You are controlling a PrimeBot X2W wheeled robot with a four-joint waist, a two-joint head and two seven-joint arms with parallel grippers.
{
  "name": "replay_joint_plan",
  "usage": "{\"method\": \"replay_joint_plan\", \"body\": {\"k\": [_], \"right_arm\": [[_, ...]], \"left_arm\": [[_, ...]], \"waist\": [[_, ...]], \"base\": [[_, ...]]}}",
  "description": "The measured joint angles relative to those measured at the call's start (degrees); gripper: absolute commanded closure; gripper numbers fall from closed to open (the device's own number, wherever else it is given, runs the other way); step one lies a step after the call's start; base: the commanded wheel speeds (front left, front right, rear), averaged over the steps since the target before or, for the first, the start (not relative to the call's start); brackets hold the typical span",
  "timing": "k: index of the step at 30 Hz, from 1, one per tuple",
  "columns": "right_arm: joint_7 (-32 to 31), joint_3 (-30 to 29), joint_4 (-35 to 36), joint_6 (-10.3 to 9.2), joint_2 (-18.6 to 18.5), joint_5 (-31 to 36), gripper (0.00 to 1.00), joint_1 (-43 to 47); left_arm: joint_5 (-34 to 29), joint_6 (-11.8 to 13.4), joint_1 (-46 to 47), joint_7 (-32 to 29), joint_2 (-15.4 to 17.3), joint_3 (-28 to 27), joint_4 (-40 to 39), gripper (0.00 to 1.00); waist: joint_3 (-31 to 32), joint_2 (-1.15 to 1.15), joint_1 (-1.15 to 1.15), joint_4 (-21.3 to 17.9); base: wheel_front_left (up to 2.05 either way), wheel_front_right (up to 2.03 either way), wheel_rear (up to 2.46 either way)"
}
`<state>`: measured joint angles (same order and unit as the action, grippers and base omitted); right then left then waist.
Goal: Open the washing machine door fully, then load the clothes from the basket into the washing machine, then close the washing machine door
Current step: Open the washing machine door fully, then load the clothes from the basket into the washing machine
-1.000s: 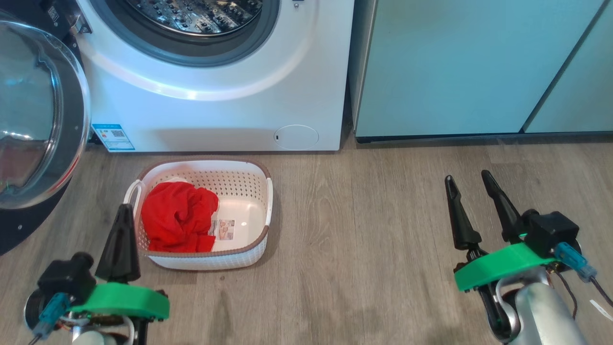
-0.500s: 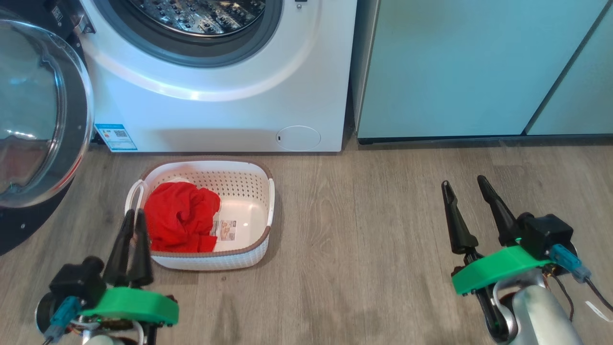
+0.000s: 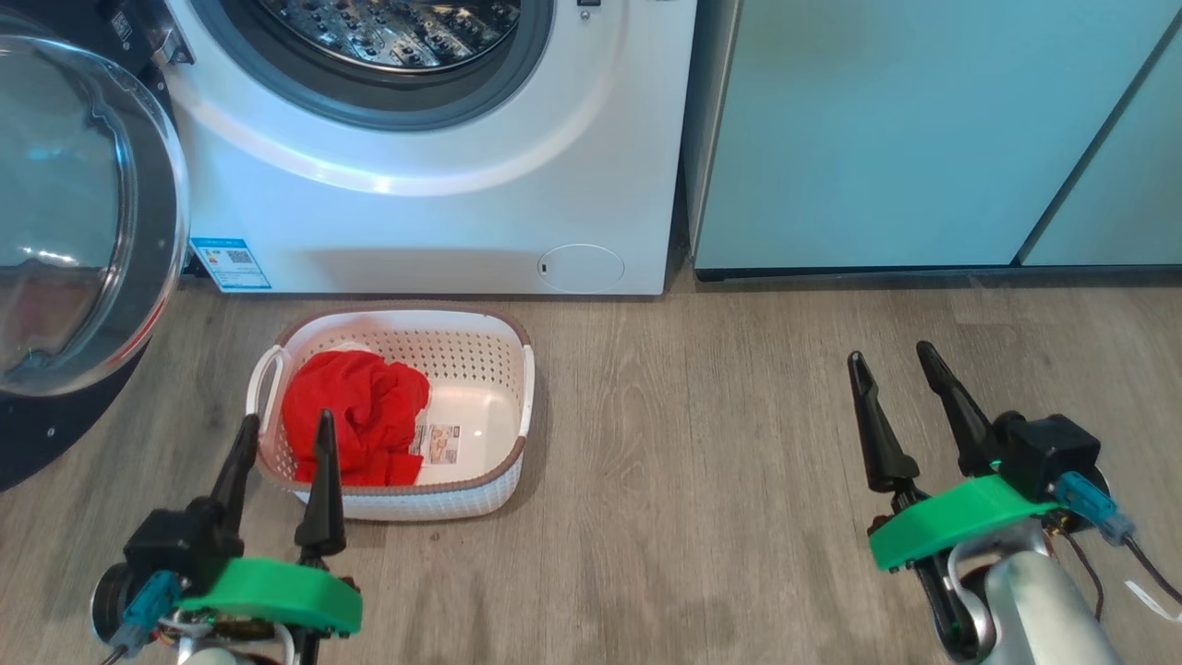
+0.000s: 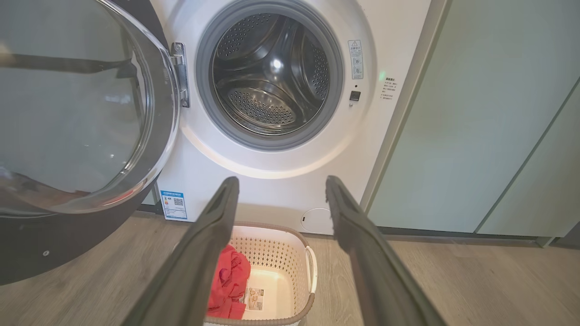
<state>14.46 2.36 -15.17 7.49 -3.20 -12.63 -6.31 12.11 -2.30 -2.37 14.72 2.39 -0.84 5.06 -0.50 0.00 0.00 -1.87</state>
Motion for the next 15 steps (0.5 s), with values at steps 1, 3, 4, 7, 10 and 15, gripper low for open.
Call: {"method": "replay_joint_plan", "body": {"k": [1, 3, 4, 7, 10, 15], "right_arm": [[0.00, 0.00, 0.00, 0.00, 0.00, 0.00, 0.00, 0.00], [0.00, 0.01, 0.00, 0.00, 0.01, 0.05, 0.00, 0.00], [0.00, 0.02, 0.00, 0.00, 0.01, 0.05, 0.00, 0.00], [0.00, 0.04, -0.03, 0.00, 0.01, 0.05, 0.00, 0.00], [0.00, 0.04, -0.02, 0.00, 0.01, 0.05, 0.00, 0.00], [0.00, 0.04, 0.04, 0.00, 0.01, 0.05, 0.00, 0.00]], "left_arm": [[0.00, 0.00, 0.00, 0.00, 0.00, 0.00, 0.00, 0.00], [0.46, 0.21, 0.00, 0.00, 0.01, -0.02, 0.18, 0.00], [0.49, 0.21, 0.00, 0.00, 0.01, -0.02, 0.30, 0.00], [0.49, 0.22, 0.00, 0.00, 0.01, 0.00, 0.55, 0.00], [0.48, 0.23, 0.00, 0.00, 0.01, 0.10, 0.67, 0.00], [-0.02, 1.07, 0.00, 0.00, 0.01, 0.49, 0.65, 0.00]], "waist": [[0.00, 0.00, 0.00, 0.00], [0.04, 0.00, 0.00, -0.03], [0.07, 0.00, 0.00, -0.03], [0.20, 0.00, 0.00, -0.04], [0.29, 0.00, 0.00, -0.06], [0.25, 0.00, 0.00, 0.01]], "base": [[0.00, 0.00, 0.00], [0.00, 0.00, 0.00], [0.00, 0.00, 0.00], [0.00, 0.00, 0.00], [0.00, 0.00, 0.00], [0.00, 0.00, 0.00]]}}
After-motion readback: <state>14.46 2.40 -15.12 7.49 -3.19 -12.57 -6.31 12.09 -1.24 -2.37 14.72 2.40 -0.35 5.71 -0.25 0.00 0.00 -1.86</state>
